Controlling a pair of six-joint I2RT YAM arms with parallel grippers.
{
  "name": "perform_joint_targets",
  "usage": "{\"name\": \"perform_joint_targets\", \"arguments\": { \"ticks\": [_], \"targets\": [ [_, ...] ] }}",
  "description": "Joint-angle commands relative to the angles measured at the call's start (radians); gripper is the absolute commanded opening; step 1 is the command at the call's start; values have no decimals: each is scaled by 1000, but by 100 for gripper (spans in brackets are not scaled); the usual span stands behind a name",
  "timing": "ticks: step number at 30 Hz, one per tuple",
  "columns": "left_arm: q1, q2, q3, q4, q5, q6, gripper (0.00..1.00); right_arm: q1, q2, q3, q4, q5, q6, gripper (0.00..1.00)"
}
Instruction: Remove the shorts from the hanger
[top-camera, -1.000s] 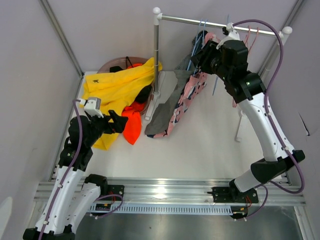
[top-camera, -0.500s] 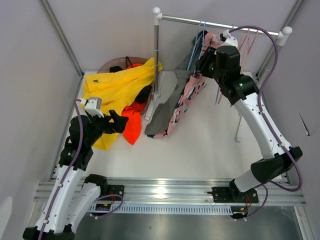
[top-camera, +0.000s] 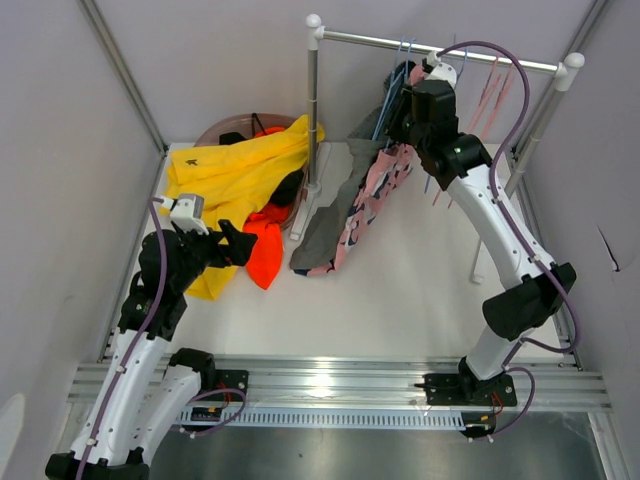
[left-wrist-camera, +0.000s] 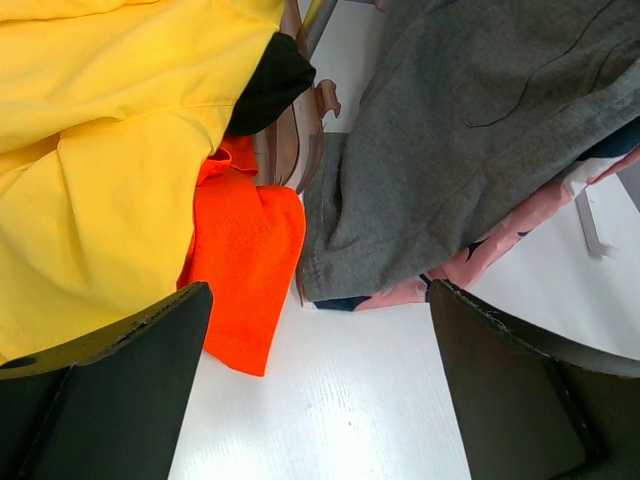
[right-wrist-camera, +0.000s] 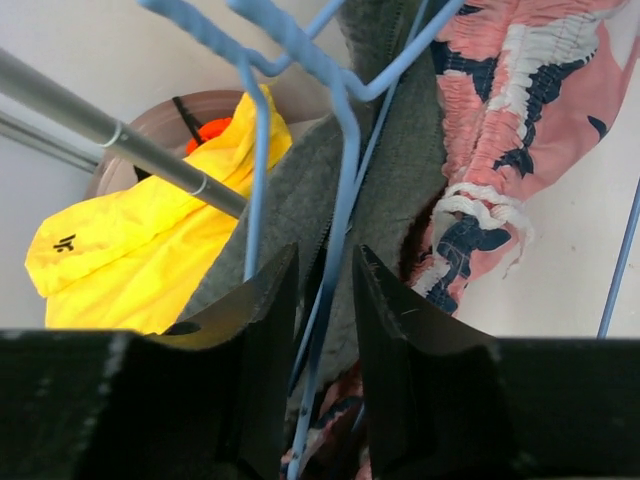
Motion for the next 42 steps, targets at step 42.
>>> {"name": "perform_joint_targets", "arguments": {
  "ticks": [42],
  "targets": [
    [-847, 535, 386, 598, 241, 156, 99, 232, -413, -126, -43, 232, 131, 0]
  ]
}}
